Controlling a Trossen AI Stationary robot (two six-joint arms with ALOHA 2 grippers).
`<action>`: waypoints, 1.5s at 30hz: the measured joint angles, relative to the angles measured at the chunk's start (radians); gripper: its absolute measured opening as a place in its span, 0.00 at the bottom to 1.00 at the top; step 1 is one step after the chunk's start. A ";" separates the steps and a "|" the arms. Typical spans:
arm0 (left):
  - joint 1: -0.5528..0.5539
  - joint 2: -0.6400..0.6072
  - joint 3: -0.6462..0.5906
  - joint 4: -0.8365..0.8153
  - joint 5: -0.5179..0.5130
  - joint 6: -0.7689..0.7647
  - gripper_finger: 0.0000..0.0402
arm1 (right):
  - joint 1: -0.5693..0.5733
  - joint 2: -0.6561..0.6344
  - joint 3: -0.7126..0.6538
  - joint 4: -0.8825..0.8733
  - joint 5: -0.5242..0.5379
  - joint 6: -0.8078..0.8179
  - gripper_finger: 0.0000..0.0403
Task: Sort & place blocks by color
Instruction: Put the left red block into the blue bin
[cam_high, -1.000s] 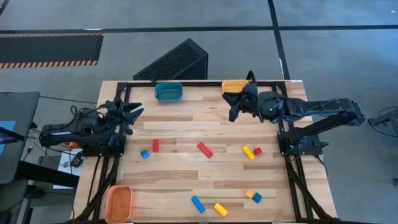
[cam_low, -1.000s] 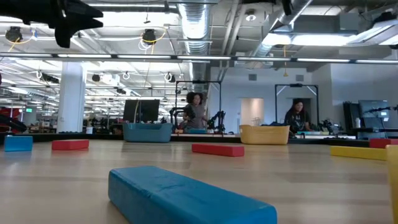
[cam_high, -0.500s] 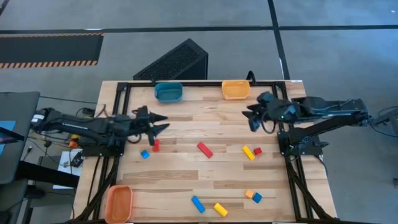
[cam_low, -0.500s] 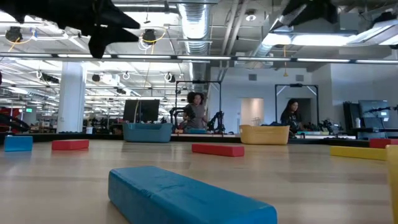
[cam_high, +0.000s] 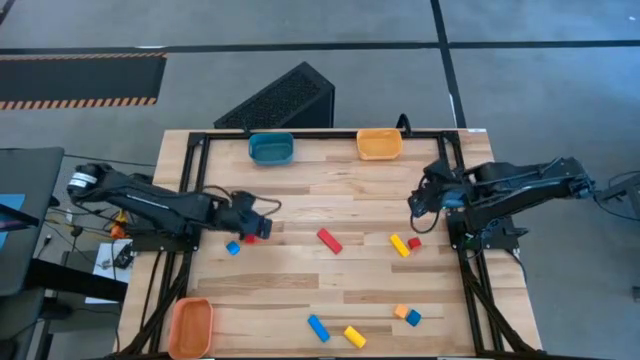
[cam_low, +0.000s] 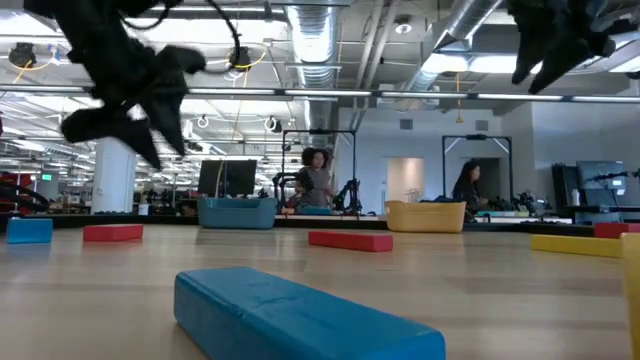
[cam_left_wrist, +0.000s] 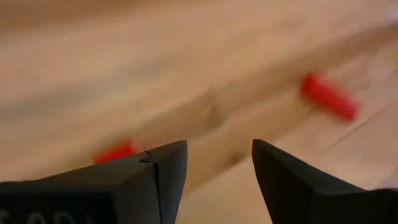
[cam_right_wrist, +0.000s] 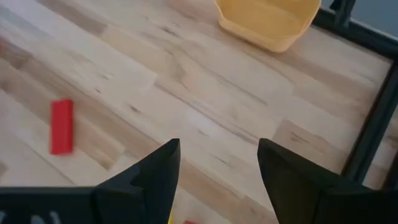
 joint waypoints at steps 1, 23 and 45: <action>-0.005 0.029 0.000 -0.003 0.029 -0.032 0.42 | -0.001 0.007 -0.010 0.006 0.000 0.000 0.60; 0.011 0.164 0.062 -0.267 0.114 -0.188 0.42 | 0.096 0.133 -0.049 0.211 -0.031 0.085 0.60; 0.088 0.405 0.068 -0.151 0.221 -0.060 0.70 | 0.327 0.132 -0.049 0.197 -0.030 0.285 0.60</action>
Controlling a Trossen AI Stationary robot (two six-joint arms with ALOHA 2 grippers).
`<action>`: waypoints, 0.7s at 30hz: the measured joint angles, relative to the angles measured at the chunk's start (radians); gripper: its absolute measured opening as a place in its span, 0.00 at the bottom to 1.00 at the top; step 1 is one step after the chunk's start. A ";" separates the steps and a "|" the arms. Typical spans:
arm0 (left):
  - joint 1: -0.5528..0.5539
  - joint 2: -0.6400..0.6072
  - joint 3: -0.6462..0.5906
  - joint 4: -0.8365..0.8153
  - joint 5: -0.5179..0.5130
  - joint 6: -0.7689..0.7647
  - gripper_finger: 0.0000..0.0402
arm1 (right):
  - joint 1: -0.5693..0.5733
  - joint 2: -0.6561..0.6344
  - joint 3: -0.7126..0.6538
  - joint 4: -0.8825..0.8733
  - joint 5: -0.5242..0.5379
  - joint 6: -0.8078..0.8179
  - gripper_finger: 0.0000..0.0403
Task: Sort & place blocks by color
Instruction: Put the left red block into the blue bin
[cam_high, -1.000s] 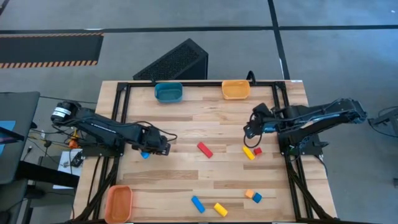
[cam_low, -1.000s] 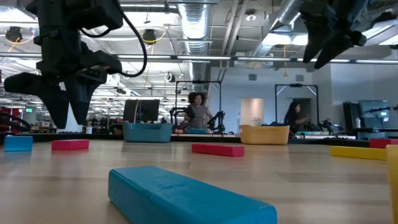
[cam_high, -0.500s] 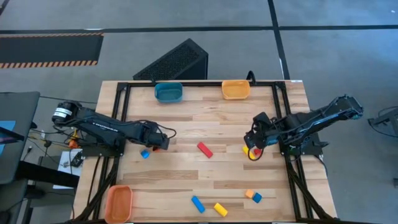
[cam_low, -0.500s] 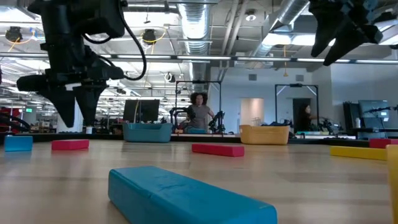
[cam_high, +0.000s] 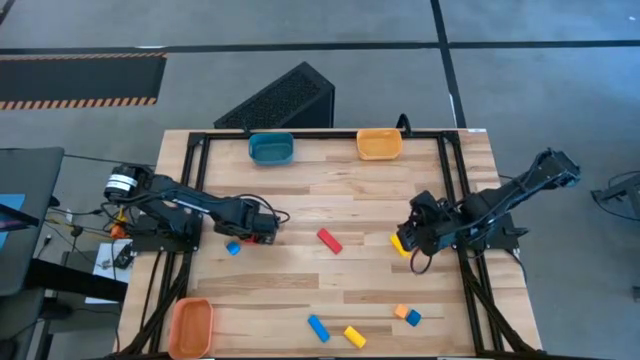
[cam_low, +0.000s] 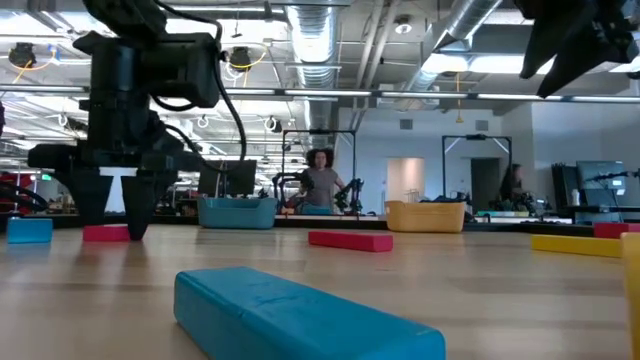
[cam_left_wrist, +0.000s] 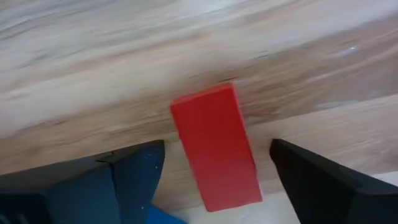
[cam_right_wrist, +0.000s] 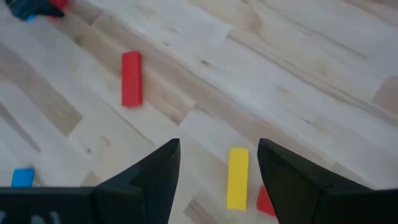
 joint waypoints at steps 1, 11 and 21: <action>0.000 0.008 0.003 0.001 0.004 0.001 0.67 | 0.008 0.000 0.000 0.000 0.000 0.000 0.60; 0.001 0.018 0.004 0.026 0.015 0.052 0.28 | 0.025 0.000 0.000 -0.002 -0.001 -0.005 0.60; 0.014 0.026 0.076 -0.021 -0.012 0.275 0.28 | 0.000 0.000 0.000 0.000 0.002 -0.026 0.59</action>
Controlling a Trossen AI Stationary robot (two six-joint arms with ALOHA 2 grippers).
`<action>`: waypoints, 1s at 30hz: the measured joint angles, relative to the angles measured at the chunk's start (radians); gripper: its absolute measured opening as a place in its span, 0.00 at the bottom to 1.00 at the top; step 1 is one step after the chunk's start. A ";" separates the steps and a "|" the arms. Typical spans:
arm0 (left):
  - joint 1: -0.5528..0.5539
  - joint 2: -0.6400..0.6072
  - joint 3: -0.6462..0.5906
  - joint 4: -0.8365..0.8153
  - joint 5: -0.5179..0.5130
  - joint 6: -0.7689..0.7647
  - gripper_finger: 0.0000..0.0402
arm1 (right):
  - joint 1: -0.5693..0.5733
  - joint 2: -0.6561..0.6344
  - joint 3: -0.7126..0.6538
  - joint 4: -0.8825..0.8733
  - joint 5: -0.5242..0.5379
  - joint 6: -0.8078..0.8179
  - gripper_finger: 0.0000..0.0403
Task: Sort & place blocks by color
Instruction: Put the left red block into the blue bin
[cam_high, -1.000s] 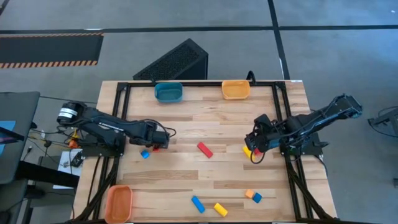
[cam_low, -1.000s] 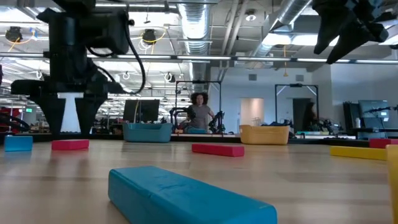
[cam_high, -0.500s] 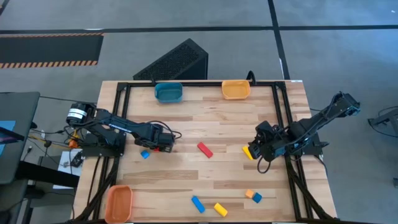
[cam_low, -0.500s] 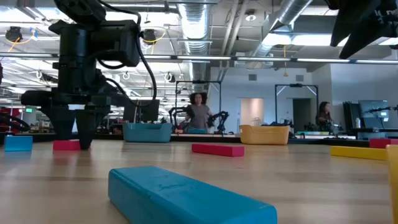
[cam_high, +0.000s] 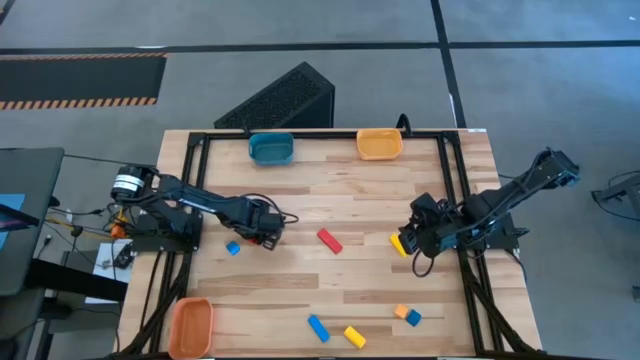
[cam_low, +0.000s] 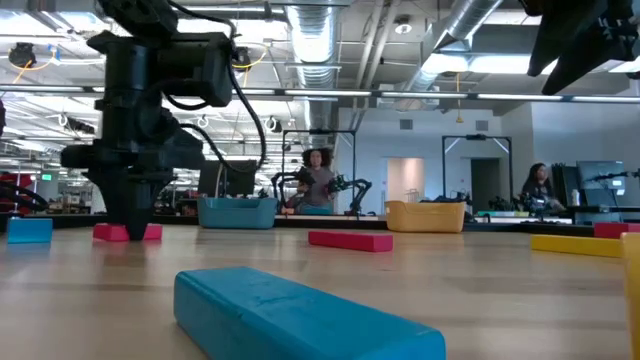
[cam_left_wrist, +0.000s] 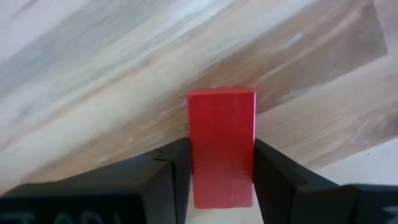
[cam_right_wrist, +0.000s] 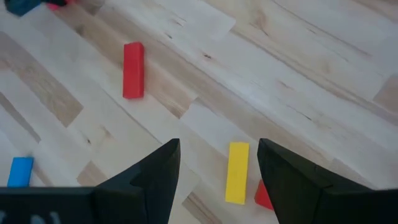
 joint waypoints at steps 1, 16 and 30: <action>0.004 0.002 0.017 -0.007 -0.001 0.029 0.30 | -0.008 0.000 0.000 0.007 0.000 0.001 0.59; 0.070 -0.004 0.375 -0.115 -0.153 0.288 0.29 | -0.046 -0.039 0.000 0.026 0.001 -0.229 0.59; 0.161 -0.007 0.635 -0.297 -0.241 0.404 0.29 | -0.241 -0.130 -0.037 0.047 -0.001 -0.573 0.59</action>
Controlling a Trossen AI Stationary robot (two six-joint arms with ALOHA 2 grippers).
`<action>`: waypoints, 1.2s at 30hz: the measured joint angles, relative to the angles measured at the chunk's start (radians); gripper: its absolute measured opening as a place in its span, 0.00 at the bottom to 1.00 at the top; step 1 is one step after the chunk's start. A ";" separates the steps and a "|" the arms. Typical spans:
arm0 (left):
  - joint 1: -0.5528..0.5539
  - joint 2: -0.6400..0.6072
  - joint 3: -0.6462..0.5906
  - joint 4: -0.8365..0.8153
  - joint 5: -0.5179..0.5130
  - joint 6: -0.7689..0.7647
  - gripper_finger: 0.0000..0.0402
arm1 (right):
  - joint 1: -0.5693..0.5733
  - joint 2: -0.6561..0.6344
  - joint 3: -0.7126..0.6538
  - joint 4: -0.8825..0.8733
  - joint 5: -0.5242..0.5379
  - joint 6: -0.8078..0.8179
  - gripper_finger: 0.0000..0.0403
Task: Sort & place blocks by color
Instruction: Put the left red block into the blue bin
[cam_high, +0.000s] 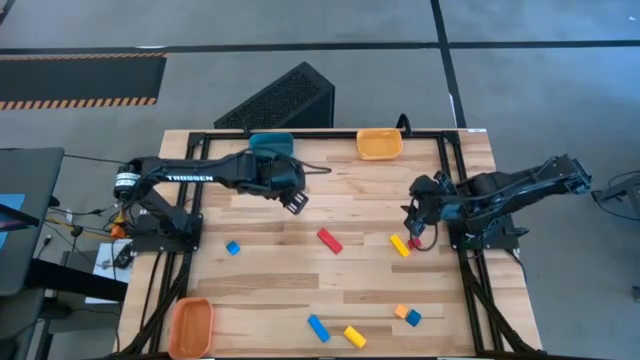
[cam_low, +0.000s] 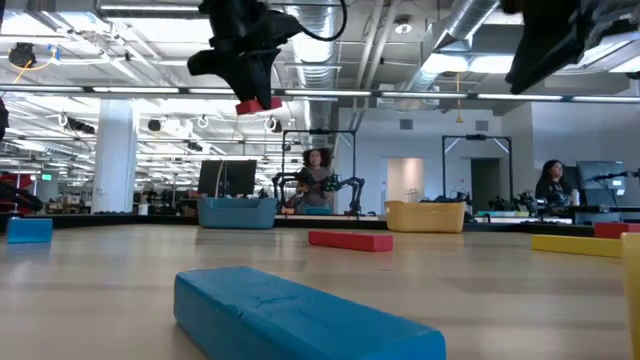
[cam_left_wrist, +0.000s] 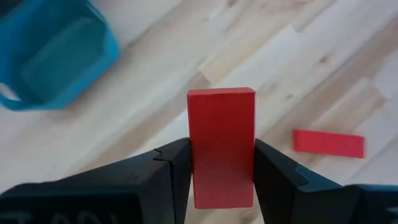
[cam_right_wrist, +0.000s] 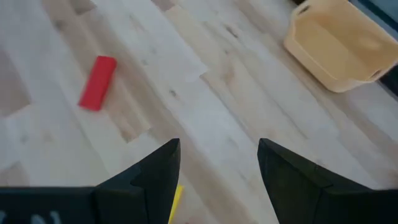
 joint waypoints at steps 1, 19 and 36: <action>0.018 0.000 0.007 -0.019 -0.003 0.031 0.29 | -0.019 0.000 -0.009 0.009 -0.007 0.004 0.59; 0.548 0.001 -0.199 0.278 0.102 0.659 0.29 | -0.265 0.034 -0.045 0.175 -0.028 0.144 0.59; 0.674 0.098 -0.358 0.592 0.124 0.792 0.30 | -0.351 0.148 -0.046 0.206 -0.085 0.085 0.59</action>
